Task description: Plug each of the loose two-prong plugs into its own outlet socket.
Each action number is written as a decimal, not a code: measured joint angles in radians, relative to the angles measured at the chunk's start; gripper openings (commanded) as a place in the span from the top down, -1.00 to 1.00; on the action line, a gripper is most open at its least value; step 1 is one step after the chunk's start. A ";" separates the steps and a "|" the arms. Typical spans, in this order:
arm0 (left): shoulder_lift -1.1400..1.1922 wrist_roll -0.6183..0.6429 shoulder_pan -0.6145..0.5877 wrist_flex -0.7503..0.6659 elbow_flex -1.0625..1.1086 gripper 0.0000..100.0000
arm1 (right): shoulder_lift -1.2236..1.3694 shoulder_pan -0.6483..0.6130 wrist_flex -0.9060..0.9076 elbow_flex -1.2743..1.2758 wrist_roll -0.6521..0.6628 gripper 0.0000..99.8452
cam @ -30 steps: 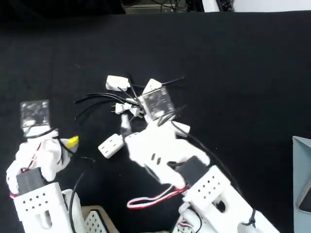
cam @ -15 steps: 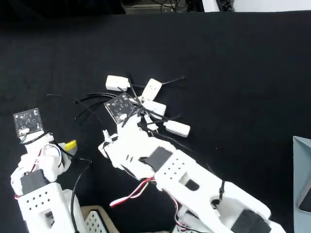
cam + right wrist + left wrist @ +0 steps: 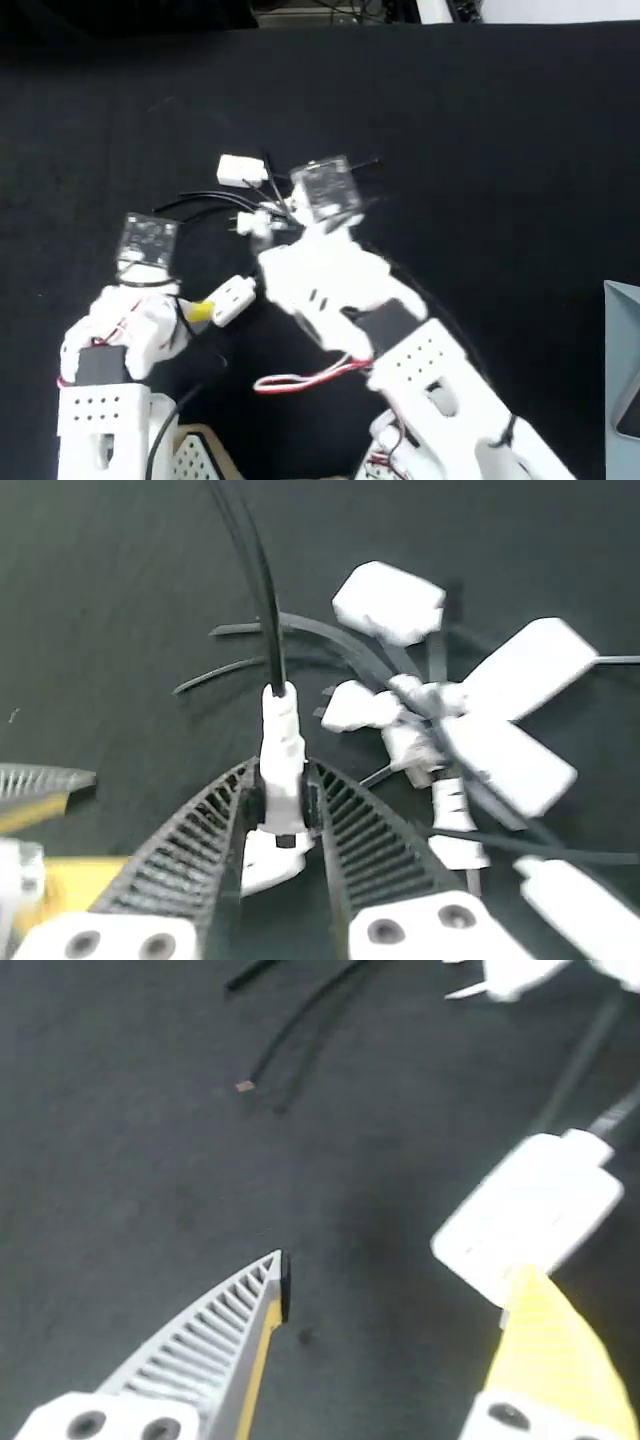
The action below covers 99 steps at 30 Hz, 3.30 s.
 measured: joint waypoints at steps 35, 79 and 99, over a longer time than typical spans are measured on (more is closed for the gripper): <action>1.068 -0.141 0.345 -0.407 -0.485 0.60 | -0.287 0.152 0.072 0.104 0.000 0.98; 0.094 0.110 0.301 0.015 -0.414 0.39 | -0.288 -0.150 0.104 0.183 0.035 0.98; -0.095 0.141 0.123 0.140 -0.354 0.39 | -0.261 -0.153 0.104 0.183 0.091 0.98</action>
